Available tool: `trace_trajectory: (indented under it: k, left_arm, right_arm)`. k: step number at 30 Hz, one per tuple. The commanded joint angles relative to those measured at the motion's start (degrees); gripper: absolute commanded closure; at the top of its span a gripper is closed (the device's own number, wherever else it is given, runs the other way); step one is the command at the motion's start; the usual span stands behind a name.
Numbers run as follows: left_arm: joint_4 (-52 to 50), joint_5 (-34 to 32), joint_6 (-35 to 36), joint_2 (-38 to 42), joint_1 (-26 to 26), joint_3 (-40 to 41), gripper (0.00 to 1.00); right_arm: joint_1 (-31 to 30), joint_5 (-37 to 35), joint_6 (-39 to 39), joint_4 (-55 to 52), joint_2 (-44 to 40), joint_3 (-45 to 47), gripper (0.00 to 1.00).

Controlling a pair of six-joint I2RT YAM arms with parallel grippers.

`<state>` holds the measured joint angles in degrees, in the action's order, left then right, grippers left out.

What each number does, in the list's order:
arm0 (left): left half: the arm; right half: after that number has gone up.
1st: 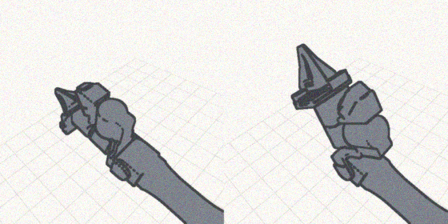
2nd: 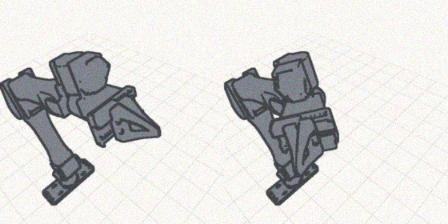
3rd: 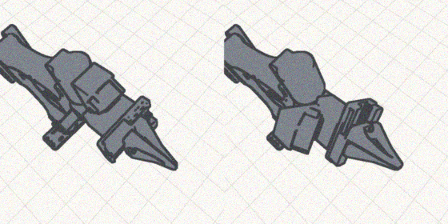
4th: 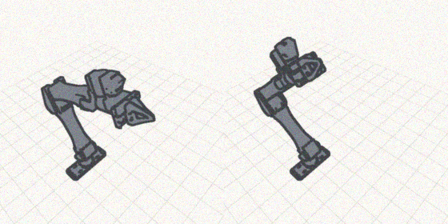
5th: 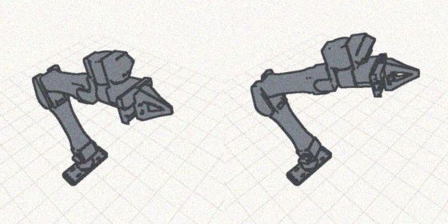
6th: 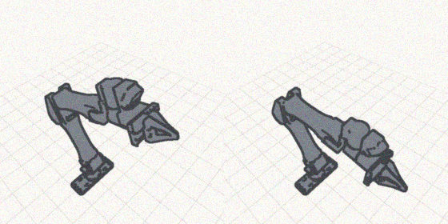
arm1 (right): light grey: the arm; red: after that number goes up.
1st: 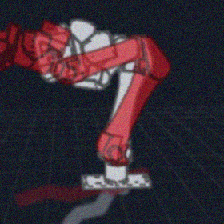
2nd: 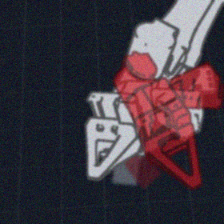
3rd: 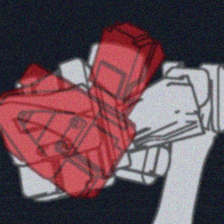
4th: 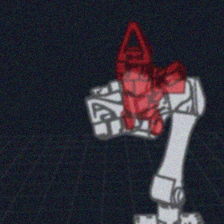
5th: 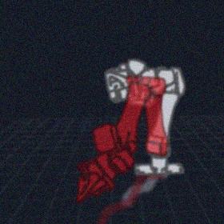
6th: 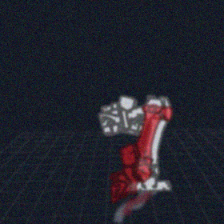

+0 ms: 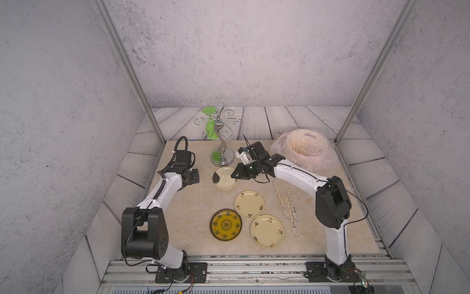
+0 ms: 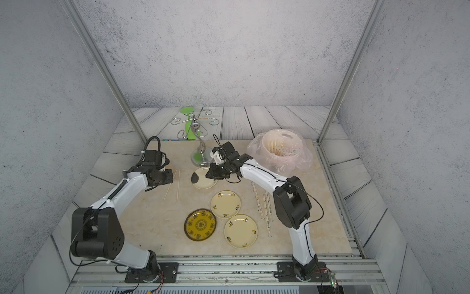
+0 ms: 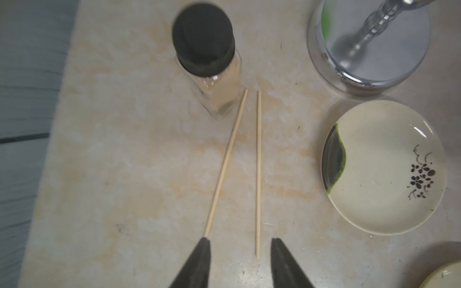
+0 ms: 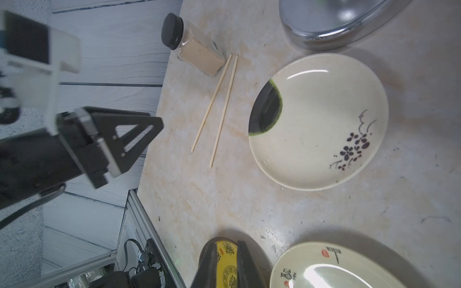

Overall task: Remove the packaging of disposable chopsticks
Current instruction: Place the disposable chopsticks on the plate.

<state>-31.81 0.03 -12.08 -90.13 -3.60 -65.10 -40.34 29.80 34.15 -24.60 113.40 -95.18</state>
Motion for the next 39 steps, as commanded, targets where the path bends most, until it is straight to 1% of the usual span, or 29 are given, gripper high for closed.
trace_trajectory:
  k: [1, 2, 4, 8, 14, 19, 22, 29, 34, 37, 38, 39]
  left_arm:
    - [-4.14, 7.35, 0.05, -3.72, 0.33, -3.53, 0.65]
    - [-4.89, 6.59, -0.34, -5.36, 0.25, -4.51, 0.68]
    - [-7.53, 5.62, -0.95, -8.36, 0.19, -6.83, 0.7]
    - [-9.04, 2.75, -0.93, -12.33, 0.26, -9.5, 0.71]
    - [-11.94, 3.53, -0.3, -18.36, 0.14, -14.93, 0.75]
    - [-13.91, 3.05, 0.2, -22.42, -0.09, -18.11, 0.75]
    - [-13.94, 2.21, 0.13, -23.98, -0.35, -18.23, 0.75]
    - [-11.53, 3.46, 0.03, -24.89, -0.93, -15.8, 0.76]
    - [-12.67, 3.14, 0.82, -26.86, -1.39, -16.96, 0.76]
    - [-13.64, 2.18, 1.19, -27.88, -1.73, -17.68, 0.78]
    - [-13.95, 1.85, 1.38, -28.19, -1.79, -17.85, 0.82]
    - [-14.32, 1.74, 1.53, -28.47, -1.82, -18.1, 0.83]
  right_arm:
    - [-0.32, -0.95, -1.27, 1.54, -6.79, 4.64, 0.82]
    - [-0.28, -0.99, -1.43, 1.52, -7.82, 5.55, 0.82]
    - [-0.27, -0.84, -2.09, 1.16, -9.55, 6.75, 0.82]
    - [-0.31, -1.18, -2.99, 1.17, -12.68, 9.1, 0.82]
    - [-0.27, -1.08, -3.52, 1.85, -14.92, 11.72, 0.82]
    - [-0.3, -0.87, -4.0, 1.79, -15.49, 13.36, 0.82]
    - [-0.32, -0.71, -3.83, 2.59, -15.75, 14.56, 0.82]
    - [-0.29, -0.58, -4.27, 2.53, -15.06, 15.47, 0.82]
    - [-0.31, -0.55, -4.53, 2.64, -14.53, 15.71, 0.82]
    - [-0.27, -0.28, -4.53, 2.72, -14.09, 15.9, 0.82]
    - [-0.25, -0.19, -4.54, 2.72, -13.92, 16.0, 0.82]
    - [-0.28, -0.05, -4.53, 2.66, -13.84, 16.01, 0.82]
